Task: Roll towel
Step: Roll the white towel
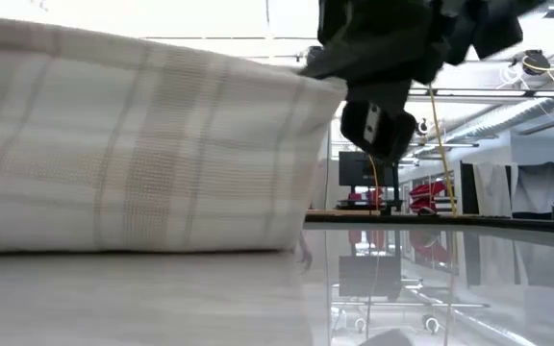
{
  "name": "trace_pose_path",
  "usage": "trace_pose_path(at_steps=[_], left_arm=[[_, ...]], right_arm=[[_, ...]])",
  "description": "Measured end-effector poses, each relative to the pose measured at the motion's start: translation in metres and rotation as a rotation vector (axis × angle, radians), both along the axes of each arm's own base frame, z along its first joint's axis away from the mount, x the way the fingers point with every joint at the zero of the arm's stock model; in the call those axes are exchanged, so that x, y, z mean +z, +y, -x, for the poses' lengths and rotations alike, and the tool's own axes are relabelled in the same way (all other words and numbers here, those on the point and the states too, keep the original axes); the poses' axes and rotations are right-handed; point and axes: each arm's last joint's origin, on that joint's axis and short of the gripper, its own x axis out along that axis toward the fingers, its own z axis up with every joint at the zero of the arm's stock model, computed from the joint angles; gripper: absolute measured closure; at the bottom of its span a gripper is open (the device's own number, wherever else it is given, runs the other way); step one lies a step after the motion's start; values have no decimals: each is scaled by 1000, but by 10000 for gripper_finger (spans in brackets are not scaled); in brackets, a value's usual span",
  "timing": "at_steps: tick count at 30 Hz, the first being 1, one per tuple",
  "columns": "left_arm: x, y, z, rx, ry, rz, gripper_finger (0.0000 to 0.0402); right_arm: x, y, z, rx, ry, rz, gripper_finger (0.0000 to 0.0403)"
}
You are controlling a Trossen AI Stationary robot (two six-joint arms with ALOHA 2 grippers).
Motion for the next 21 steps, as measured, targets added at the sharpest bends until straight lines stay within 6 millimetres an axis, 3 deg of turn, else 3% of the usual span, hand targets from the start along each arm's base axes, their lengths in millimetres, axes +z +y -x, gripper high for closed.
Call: trace_pose_path(at_steps=[14,21], left_arm=[[-3,-1,10,59,14,45,387],[-3,-1,10,92,20,110,387]], right_arm=[[34,11,-15,98,5,206,394],[35,-6,-20,71,18,312,384]])
